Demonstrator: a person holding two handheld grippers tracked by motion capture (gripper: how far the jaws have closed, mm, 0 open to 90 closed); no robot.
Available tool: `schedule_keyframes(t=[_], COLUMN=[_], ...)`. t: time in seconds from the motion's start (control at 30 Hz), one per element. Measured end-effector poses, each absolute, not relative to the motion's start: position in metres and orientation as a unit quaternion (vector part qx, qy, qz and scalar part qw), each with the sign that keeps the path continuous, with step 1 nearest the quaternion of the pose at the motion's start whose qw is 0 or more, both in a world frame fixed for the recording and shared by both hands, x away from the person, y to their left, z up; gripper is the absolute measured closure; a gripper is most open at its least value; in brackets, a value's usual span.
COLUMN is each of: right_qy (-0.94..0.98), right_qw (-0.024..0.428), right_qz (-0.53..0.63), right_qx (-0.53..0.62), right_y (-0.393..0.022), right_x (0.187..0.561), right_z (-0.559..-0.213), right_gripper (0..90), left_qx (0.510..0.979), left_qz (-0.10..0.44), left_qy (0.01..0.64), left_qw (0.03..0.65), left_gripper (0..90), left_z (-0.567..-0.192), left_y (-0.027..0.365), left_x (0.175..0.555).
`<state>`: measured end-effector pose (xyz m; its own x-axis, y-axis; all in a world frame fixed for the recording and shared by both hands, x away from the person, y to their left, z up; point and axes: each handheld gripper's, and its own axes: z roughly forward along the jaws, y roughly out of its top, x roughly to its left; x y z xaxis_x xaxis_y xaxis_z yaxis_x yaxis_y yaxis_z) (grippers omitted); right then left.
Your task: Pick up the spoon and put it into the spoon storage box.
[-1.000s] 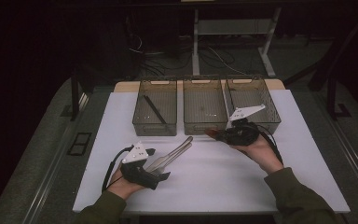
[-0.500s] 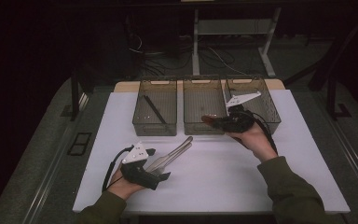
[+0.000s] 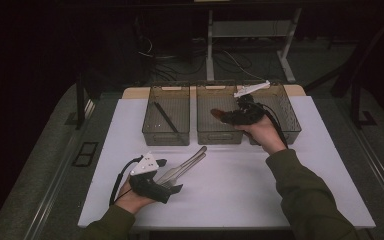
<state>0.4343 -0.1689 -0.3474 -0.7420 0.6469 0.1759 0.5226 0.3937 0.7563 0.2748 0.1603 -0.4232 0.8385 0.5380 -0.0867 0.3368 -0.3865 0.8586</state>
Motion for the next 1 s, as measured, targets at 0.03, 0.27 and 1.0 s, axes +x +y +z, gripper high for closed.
schedule_keyframes(t=[0.03,0.27,1.0], right_qy=[0.832,0.830,0.817], right_qw=[0.076,0.084,0.098], right_qz=[0.423,0.416,0.395], right_qx=[0.352,0.361,0.408], right_y=[-0.167,-0.156,-0.126], right_x=[0.438,0.465,0.510], right_z=[-0.346,-0.338,-0.363], right_gripper=[81.2,81.1,81.1], left_qx=[0.825,0.825,0.822], left_qz=[0.102,0.100,0.095], left_qy=[0.266,0.264,0.263], left_qw=[0.488,0.490,0.497], left_gripper=[0.0,0.0,0.0], left_z=[-0.423,-0.423,-0.422], left_y=[0.160,0.160,0.160], left_x=[0.275,0.275,0.275])
